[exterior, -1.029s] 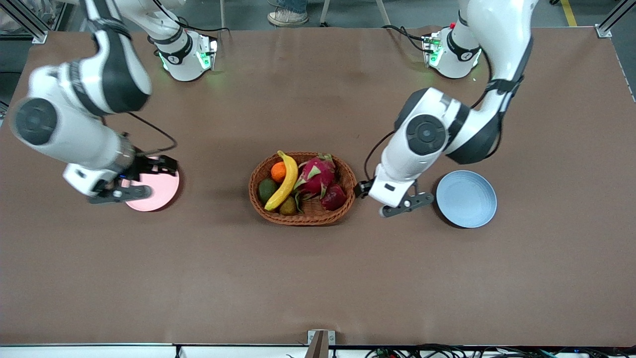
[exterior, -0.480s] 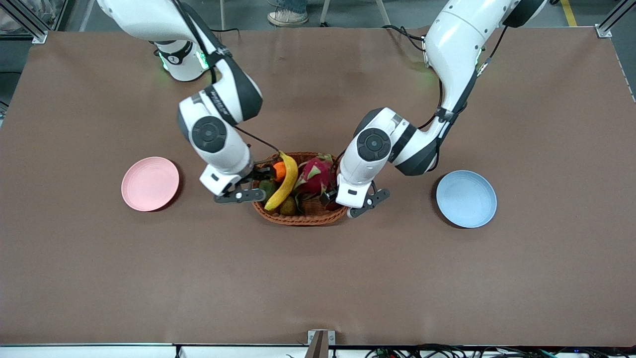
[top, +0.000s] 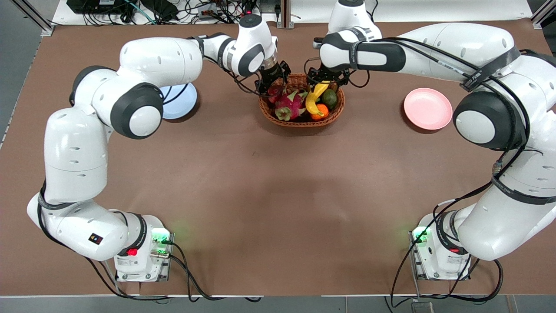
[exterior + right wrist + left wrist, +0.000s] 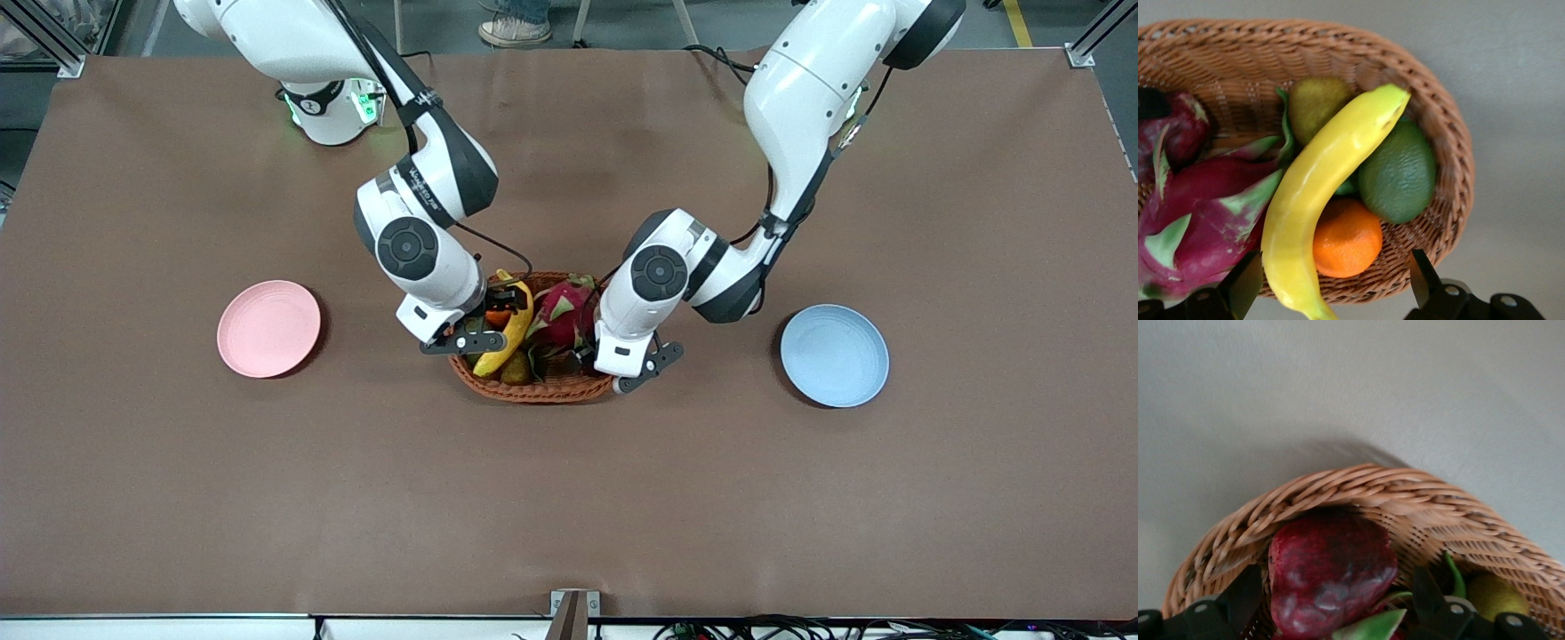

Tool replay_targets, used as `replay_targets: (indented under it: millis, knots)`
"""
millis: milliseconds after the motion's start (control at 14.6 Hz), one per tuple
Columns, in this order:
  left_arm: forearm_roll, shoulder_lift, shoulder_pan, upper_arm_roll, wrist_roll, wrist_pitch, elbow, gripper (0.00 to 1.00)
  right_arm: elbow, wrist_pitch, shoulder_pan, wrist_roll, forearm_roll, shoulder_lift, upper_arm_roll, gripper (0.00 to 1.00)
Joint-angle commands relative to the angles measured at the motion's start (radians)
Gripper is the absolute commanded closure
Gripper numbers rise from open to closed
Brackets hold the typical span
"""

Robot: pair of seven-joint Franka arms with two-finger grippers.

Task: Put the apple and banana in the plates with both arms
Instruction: 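Grasp the red apple with the left gripper and lift it from the basket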

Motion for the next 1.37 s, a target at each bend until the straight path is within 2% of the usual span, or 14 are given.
replay_targets:
  millis: [0, 69, 206, 411, 617, 823, 1303]
  knots:
    - [-0.018, 0.016, -0.012, 0.008, -0.007, 0.004, 0.021, 0.05, 0.001, -0.010, 0.034, 0.008, 0.022, 0.008, -0.006, 0.15]
    - [-0.016, 0.021, -0.012, 0.008, -0.007, 0.004, 0.021, 0.10, 0.001, -0.010, 0.040, 0.008, 0.022, 0.016, -0.006, 0.21]
    - [-0.018, 0.025, -0.018, 0.008, -0.009, 0.008, 0.021, 0.32, -0.001, -0.010, 0.051, 0.007, 0.037, 0.021, -0.005, 0.26]
    - [-0.018, 0.024, -0.012, 0.008, -0.034, 0.008, 0.021, 0.65, -0.001, -0.010, 0.068, -0.003, 0.042, 0.027, -0.005, 0.26]
    - [-0.018, -0.001, -0.006, 0.008, -0.071, 0.001, 0.023, 0.90, -0.001, -0.011, 0.073, -0.025, 0.042, 0.028, -0.005, 0.26]
    - [-0.018, -0.060, 0.002, 0.012, -0.071, -0.047, 0.023, 0.96, -0.005, -0.039, 0.073, -0.078, 0.042, 0.028, -0.005, 0.27]
    - [-0.016, -0.257, 0.110, 0.014, -0.001, -0.259, 0.020, 0.99, -0.004, -0.027, 0.087, -0.153, 0.034, 0.037, -0.006, 0.32]
